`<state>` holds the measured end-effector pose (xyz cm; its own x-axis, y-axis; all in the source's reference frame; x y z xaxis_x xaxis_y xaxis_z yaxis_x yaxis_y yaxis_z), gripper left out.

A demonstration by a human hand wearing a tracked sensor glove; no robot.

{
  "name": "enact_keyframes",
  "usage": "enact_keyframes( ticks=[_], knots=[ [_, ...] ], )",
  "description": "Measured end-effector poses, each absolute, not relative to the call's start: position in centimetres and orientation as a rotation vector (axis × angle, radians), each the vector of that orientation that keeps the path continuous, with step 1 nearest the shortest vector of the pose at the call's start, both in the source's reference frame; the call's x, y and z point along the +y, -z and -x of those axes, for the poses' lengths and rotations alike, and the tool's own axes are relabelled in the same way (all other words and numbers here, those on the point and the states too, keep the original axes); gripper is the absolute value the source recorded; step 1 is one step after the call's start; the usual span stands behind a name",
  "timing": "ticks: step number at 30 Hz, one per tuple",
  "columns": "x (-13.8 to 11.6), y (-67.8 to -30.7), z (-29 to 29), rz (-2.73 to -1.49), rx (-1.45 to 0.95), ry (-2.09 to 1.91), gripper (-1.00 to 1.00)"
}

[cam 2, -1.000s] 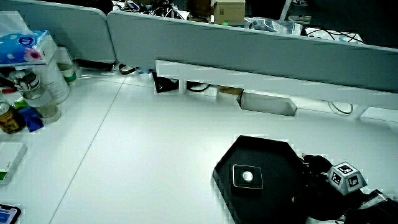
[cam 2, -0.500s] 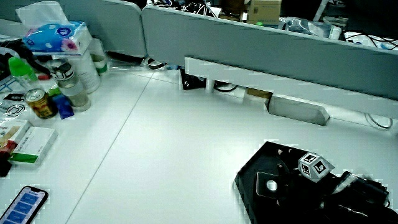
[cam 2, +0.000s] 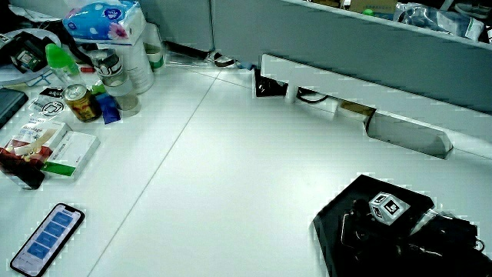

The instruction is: Pick speaker from plate

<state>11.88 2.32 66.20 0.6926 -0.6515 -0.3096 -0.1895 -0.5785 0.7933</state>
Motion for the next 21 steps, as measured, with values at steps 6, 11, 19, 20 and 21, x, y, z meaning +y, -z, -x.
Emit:
enact_keyframes(
  ticks=[6,11,19,20,21],
  knots=[
    [2.3,-66.3,-11.0,-2.154,-0.655,0.786,1.0],
    [2.6,-65.9,-11.6,-2.186,-0.632,0.758,1.0],
    [2.4,-63.3,-12.9,-2.319,-0.567,0.673,1.0],
    [2.3,-63.1,-13.4,-2.353,-0.535,0.669,1.0],
    [2.2,-62.3,-13.9,-2.388,-0.511,0.686,1.0]
  ],
)
